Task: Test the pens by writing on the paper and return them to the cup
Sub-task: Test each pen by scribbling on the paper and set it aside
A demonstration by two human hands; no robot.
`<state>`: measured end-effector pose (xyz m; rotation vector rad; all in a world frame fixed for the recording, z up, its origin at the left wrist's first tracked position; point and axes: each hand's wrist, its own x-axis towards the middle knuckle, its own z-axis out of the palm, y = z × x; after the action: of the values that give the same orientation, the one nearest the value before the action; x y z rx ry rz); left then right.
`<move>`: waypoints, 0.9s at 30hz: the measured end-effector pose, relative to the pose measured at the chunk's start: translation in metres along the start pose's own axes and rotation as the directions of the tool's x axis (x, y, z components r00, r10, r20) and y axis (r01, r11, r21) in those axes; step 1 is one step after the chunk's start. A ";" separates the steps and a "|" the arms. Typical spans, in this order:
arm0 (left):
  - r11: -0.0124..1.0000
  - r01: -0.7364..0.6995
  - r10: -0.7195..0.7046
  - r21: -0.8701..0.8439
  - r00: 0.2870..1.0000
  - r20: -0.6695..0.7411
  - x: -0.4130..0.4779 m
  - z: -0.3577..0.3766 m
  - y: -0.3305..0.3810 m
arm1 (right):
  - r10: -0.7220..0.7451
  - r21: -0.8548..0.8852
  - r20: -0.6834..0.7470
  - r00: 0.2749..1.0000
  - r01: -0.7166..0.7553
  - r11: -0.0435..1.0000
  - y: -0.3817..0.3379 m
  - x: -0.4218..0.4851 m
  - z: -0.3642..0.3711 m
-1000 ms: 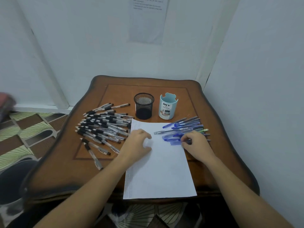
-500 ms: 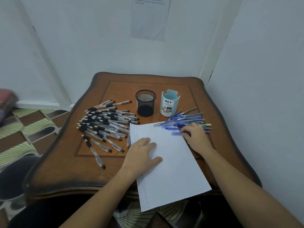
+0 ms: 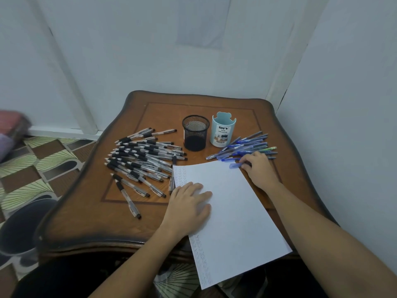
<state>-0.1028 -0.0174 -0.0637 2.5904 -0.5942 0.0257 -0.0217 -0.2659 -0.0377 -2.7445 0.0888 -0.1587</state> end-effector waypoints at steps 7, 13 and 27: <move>0.989 0.148 -0.150 0.024 0.985 0.084 0.001 -0.006 -0.009 | -0.025 -0.194 0.020 0.999 0.029 0.981 -0.005 -0.016 -0.008; 0.996 0.085 -0.085 0.018 0.996 0.005 -0.009 -0.015 -0.008 | 0.050 -0.019 0.110 0.993 -0.048 0.999 0.002 -0.037 -0.016; 0.991 0.124 -0.110 -0.045 0.964 0.241 -0.012 -0.036 -0.024 | 0.325 -0.218 0.126 0.937 -0.293 0.931 0.013 -0.075 -0.038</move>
<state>-0.1006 0.0228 -0.0443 2.5837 -0.5151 -0.3410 -0.1015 -0.2862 -0.0151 -2.8790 0.5170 0.1674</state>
